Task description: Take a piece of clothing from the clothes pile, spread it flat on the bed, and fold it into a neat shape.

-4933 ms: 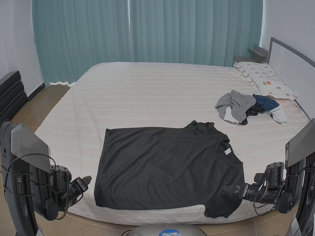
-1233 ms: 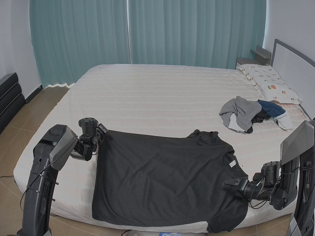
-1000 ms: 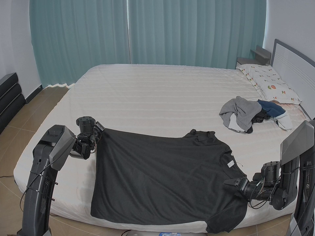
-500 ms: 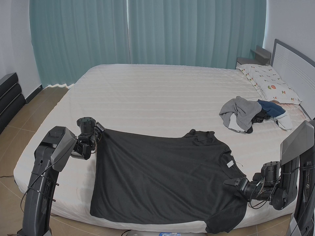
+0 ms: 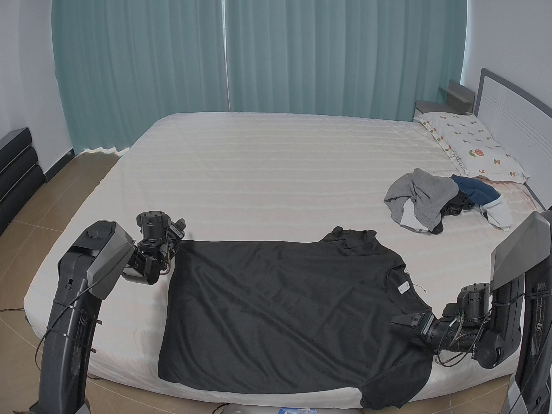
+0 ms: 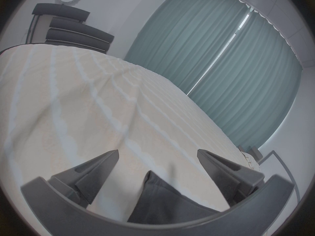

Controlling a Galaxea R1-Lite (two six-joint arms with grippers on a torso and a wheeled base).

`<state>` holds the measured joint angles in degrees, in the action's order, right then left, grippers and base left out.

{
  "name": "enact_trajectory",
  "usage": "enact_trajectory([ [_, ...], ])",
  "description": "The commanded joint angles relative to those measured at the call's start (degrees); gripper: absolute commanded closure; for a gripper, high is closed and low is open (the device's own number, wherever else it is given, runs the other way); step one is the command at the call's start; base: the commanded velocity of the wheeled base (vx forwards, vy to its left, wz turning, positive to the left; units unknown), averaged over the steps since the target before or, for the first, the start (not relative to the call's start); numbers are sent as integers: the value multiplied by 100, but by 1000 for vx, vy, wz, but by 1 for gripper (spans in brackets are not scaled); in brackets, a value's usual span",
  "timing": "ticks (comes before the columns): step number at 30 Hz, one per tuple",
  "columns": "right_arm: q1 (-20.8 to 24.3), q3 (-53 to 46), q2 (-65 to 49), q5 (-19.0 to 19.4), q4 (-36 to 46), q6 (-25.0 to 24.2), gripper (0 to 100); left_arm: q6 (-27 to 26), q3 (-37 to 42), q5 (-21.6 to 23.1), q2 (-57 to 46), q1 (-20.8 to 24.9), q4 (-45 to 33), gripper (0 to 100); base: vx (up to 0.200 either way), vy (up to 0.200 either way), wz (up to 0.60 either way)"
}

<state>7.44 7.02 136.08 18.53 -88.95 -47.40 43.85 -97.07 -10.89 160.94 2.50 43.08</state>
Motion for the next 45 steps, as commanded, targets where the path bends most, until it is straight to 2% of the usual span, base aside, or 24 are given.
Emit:
enact_trajectory([
  [1,-5,-8,15,10,-105,2,0,484,1367,-142,-1021,14,341,0,0,0,0],
  [4,-5,1,15,2,-105,2,0,519,2237,-80,-1654,110,666,0,0,0,0],
  [10,-49,62,-29,-42,-105,-50,0,511,3089,-45,-2304,251,666,0,0,0,0],
  [11,-67,98,-56,-51,-105,-50,0,511,3652,-36,-2541,251,737,0,0,0,0],
  [14,-67,229,-126,-104,-105,-42,0,572,4355,104,-2884,242,746,0,0,0,0],
  [16,-23,528,-293,-289,-96,-50,0,774,5207,271,-3174,242,921,0,0,0,0],
  [19,3,853,-328,-473,-87,-33,0,994,5770,377,-3288,242,1238,0,0,0,0],
  [20,3,1267,-363,-640,-61,11,0,1099,6271,465,-3324,242,1616,0,0,0,0],
  [21,3,1267,-363,-640,-61,11,0,1099,6271,465,-3324,242,1616,0,0,0,0],
  [22,-5,1908,-495,-649,256,222,0,1091,6693,482,-3271,242,2002,0,0,0,0],
  [24,-23,2348,-688,-675,827,459,0,1117,6912,482,-3262,251,2231,0,0,0,0],
  [26,-5,3323,-1005,-754,2365,758,0,1240,7220,500,-3236,321,2530,0,0,0,0],
  [27,-5,3728,-1049,-807,2866,776,0,1319,7273,517,-3192,365,2600,0,0,0,0],
  [28,-5,3728,-1049,-807,2866,776,0,1319,7273,517,-3192,365,2600,0,0,0,0],
  [29,-5,4633,-987,-1009,3710,785,0,1469,7317,517,-3007,418,2820,0,0,0,0],
  [30,-5,4694,-978,-1018,3763,785,0,1469,7317,509,-2998,418,2829,0,0,0,0],
  [32,3,5661,-539,-1150,4369,837,0,1477,7413,491,-2858,418,3206,0,0,0,0],
  [37,-5,6742,463,-1493,4853,1163,0,1495,7862,526,-2805,532,3628,0,0,0,0],
  [38,-5,6777,481,-1501,4861,1171,0,1495,7870,526,-2796,532,3637,0,0,0,0],
  [40,-102,7551,929,-1475,5081,1365,0,1486,8037,526,-2735,550,3883,0,0,0,0],
  [41,-102,7551,929,-1475,5081,1365,0,1486,8037,526,-2735,550,3883,0,0,0,0],
  [42,-155,8271,1289,-1493,5494,1347,0,1477,8143,526,-2673,559,4112,0,0,0,0],
  [45,-146,9106,1720,-1545,6030,1286,0,1451,8187,517,-2515,576,4411,0,0,0,0],
])
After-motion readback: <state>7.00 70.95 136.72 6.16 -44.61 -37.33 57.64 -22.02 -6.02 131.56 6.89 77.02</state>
